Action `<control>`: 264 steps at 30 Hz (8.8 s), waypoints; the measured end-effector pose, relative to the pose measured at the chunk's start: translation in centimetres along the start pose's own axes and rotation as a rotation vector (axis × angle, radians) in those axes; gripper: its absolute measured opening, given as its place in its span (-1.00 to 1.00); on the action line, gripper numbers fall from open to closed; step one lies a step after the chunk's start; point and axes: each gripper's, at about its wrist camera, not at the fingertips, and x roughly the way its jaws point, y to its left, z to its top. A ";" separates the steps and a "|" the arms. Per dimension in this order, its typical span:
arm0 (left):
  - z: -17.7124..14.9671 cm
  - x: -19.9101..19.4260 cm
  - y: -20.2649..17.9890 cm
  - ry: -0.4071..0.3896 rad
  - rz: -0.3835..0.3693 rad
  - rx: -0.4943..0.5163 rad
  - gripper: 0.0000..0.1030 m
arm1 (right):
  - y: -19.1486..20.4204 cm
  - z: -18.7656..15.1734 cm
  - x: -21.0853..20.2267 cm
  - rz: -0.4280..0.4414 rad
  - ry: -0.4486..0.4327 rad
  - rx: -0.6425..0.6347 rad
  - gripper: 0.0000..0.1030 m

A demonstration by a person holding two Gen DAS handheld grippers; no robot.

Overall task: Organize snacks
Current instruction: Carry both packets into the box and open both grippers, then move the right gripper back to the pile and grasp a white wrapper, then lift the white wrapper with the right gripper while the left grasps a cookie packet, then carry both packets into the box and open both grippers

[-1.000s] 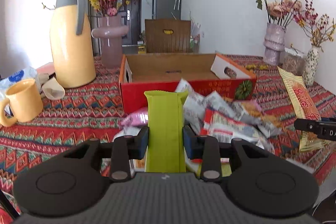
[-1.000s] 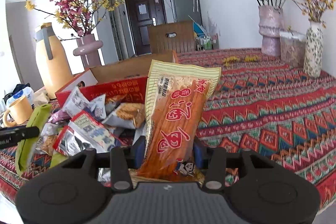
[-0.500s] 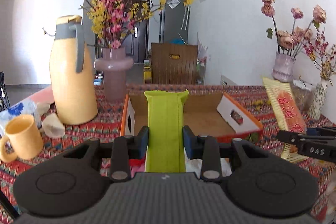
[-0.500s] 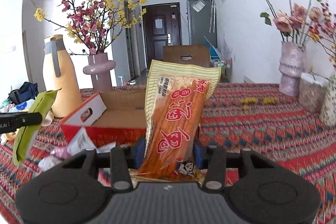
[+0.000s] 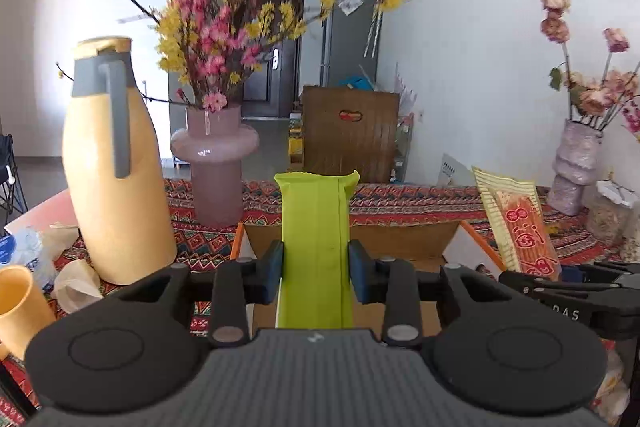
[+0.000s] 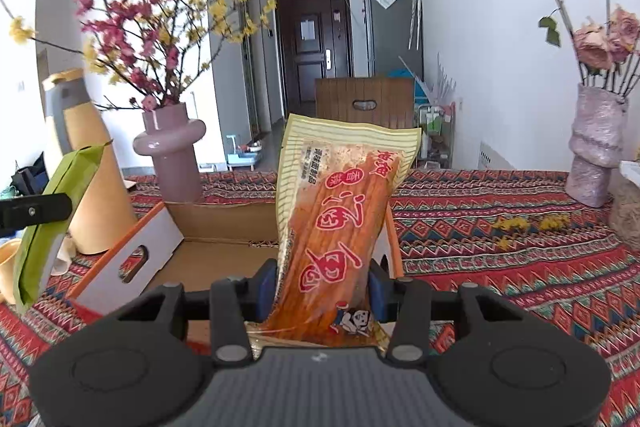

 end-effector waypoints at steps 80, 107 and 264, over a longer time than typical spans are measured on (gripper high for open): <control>-10.7 -15.9 2.0 -0.009 0.015 -0.081 1.00 | 3.0 -11.6 -15.8 -0.005 -0.033 -0.004 1.00; -17.8 -17.7 3.8 0.110 0.025 -0.081 1.00 | 4.4 -21.2 -14.8 -0.015 0.111 -0.073 1.00; -4.3 5.2 0.4 0.087 0.029 -0.030 0.27 | 3.3 -2.2 7.2 0.003 -0.043 -0.036 -0.64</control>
